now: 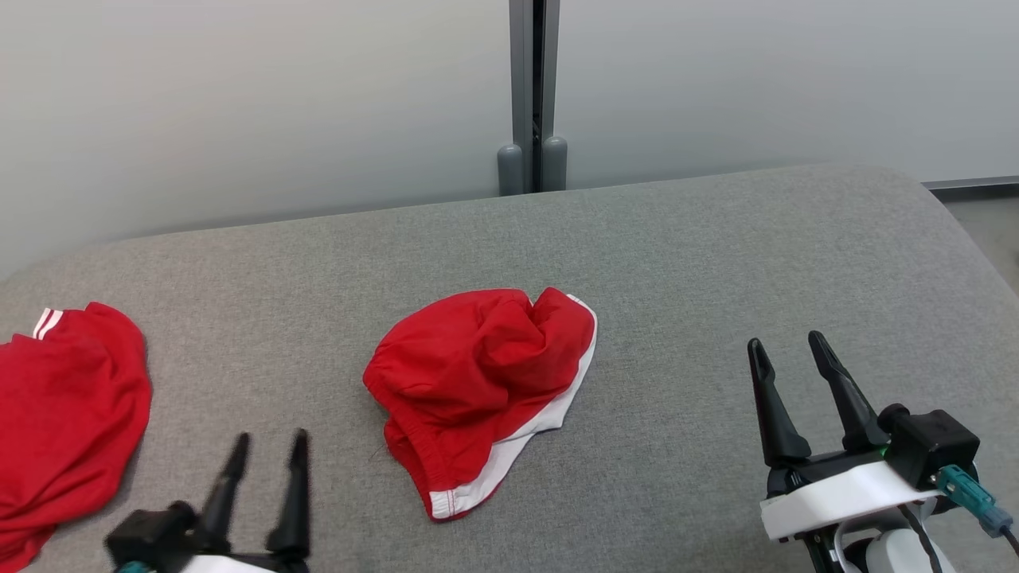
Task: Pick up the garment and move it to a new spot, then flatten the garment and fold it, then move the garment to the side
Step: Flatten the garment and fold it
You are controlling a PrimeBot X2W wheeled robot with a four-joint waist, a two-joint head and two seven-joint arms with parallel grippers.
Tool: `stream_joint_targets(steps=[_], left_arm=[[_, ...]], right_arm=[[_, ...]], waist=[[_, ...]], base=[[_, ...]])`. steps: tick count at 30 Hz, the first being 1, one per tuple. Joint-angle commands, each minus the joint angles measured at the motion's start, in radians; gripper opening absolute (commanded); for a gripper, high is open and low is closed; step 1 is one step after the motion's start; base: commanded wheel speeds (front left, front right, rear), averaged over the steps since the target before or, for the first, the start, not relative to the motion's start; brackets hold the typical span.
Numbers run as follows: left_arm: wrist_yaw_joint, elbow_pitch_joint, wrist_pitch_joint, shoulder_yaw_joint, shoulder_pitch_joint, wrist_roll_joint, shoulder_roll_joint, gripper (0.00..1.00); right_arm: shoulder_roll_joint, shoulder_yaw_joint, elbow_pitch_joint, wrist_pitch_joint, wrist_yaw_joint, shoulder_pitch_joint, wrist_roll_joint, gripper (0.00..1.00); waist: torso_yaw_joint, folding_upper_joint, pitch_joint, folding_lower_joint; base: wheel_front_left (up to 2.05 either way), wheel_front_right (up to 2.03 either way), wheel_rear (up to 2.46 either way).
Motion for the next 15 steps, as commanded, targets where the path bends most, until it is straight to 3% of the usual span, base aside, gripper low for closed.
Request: stream_joint_targets(steps=[1, 6, 15], left_arm=[[-0.035, 0.002, 0.045, -0.044, -0.005, -0.015, 0.008, 1.0], [-0.074, 0.008, 0.226, -0.173, -0.032, -0.037, 0.064, 1.0], [-0.084, 0.106, 0.43, -0.335, -0.098, -0.105, 0.115, 1.0]], right_arm=[[-0.006, -0.006, -0.002, -0.005, 0.0, -0.012, 0.004, 1.0], [-0.007, -0.009, -0.003, -0.005, 0.0, -0.028, -0.005, 1.0], [-0.006, 0.007, -0.002, -0.005, 0.0, -0.049, 0.007, 1.0]], waist=[[-0.002, 0.0, 0.001, 0.0], [-0.016, 0.0, 0.008, 0.0], [-0.076, 0.0, 0.028, 0.0]], base=[[0.0, 0.0, 0.0], [0.0, 0.0, 0.0], [0.0, 0.0, 0.0]])
